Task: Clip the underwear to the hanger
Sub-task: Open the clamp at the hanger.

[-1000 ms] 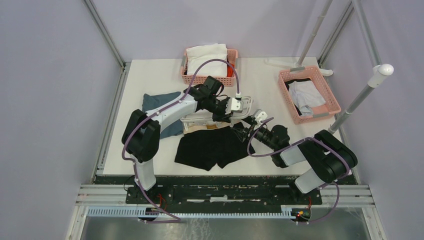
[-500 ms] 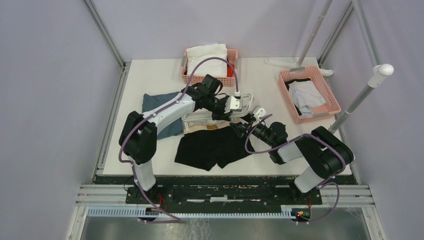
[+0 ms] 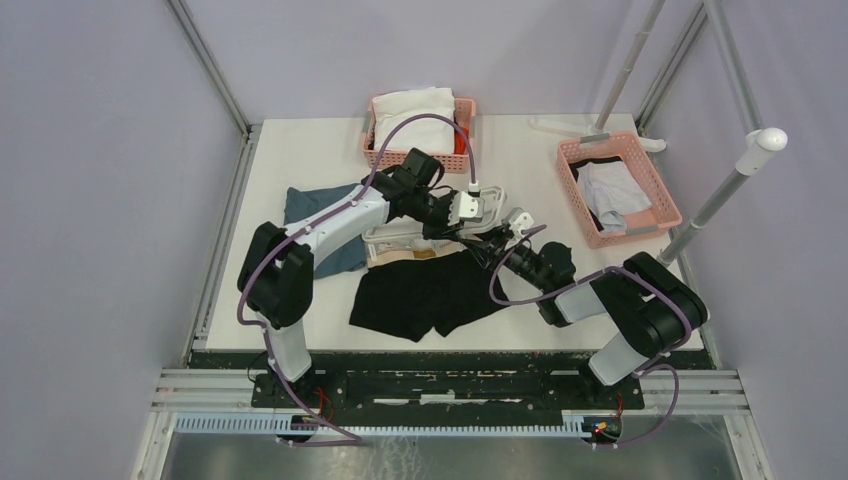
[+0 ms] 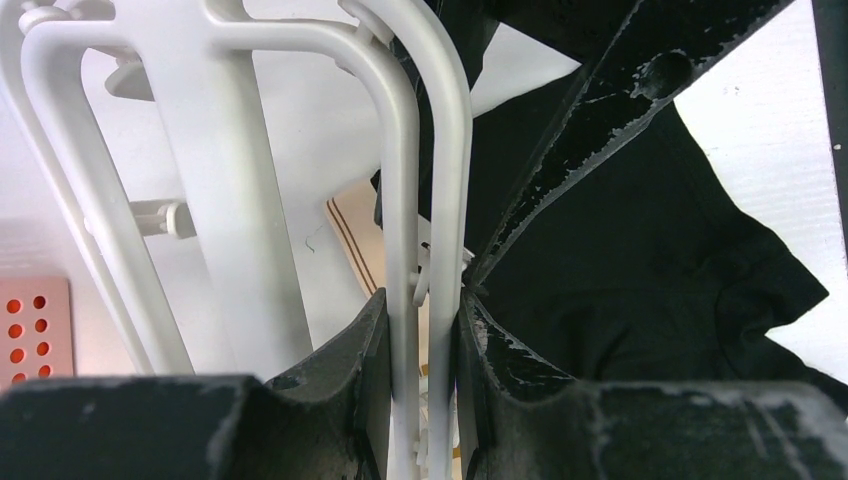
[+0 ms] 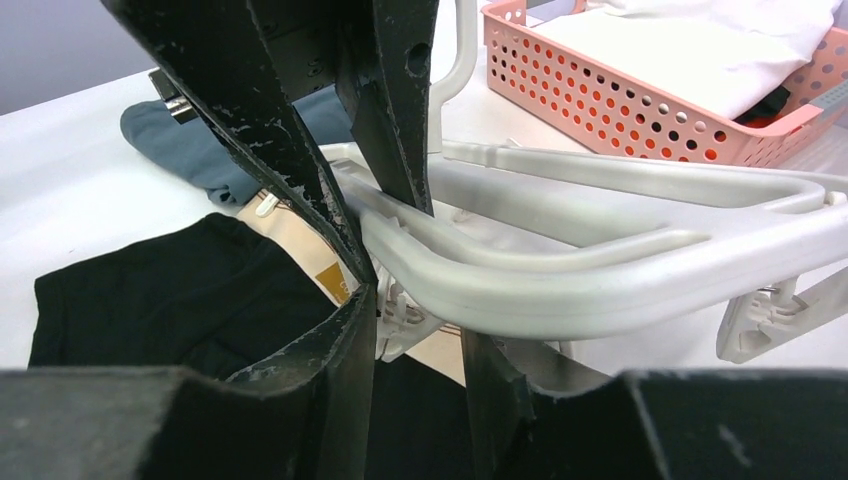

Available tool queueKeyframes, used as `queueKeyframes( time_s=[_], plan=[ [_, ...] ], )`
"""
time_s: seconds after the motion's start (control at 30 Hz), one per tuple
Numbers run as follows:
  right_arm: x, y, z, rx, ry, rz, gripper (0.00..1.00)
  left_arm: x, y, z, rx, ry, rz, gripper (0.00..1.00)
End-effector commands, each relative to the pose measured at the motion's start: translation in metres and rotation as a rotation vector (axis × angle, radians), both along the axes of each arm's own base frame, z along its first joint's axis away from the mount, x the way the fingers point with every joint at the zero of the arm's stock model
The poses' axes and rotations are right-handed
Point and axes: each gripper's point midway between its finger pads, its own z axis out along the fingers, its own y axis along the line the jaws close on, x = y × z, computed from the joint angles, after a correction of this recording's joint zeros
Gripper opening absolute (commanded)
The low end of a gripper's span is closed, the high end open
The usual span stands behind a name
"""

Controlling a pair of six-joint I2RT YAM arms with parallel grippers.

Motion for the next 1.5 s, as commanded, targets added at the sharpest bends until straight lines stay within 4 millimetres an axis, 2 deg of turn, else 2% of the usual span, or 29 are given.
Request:
queueKeyframes(
  time_s=[0.0, 0.23, 0.63, 0.8, 0.87, 1.0, 1.2, 1.3, 1.47],
  plan=[
    [0.007, 0.006, 0.03, 0.075, -0.061, 0.007, 0.4, 0.003, -0.013, 0.051, -0.117, -0.137, -0.068, 0.03],
    [0.009, 0.008, 0.031, 0.091, -0.044, 0.005, 0.3, 0.003, -0.012, 0.05, -0.118, -0.135, -0.068, 0.03],
    [0.008, 0.002, 0.025, 0.007, -0.015, -0.016, 0.02, 0.006, -0.013, 0.052, -0.123, -0.132, -0.049, 0.04],
    [0.005, -0.002, 0.028, -0.022, -0.024, -0.026, 0.0, 0.007, -0.014, 0.052, -0.126, -0.131, -0.044, 0.06],
    [0.004, -0.003, 0.03, -0.029, -0.027, -0.025, 0.0, 0.008, -0.015, 0.052, -0.126, -0.127, -0.041, 0.12],
    [0.003, -0.004, 0.034, -0.041, -0.034, -0.025, 0.0, 0.007, -0.015, 0.052, -0.127, -0.125, -0.038, 0.34],
    [0.002, -0.006, 0.037, -0.055, -0.041, -0.025, 0.0, 0.01, -0.01, 0.047, -0.109, -0.14, -0.019, 0.51],
    [0.002, -0.006, 0.038, -0.062, -0.042, -0.028, 0.0, 0.011, -0.008, 0.045, -0.099, -0.151, -0.012, 0.56],
    [0.003, -0.006, 0.037, -0.069, -0.045, -0.027, 0.0, 0.011, -0.006, 0.038, -0.082, -0.147, -0.006, 0.58]
  ],
)
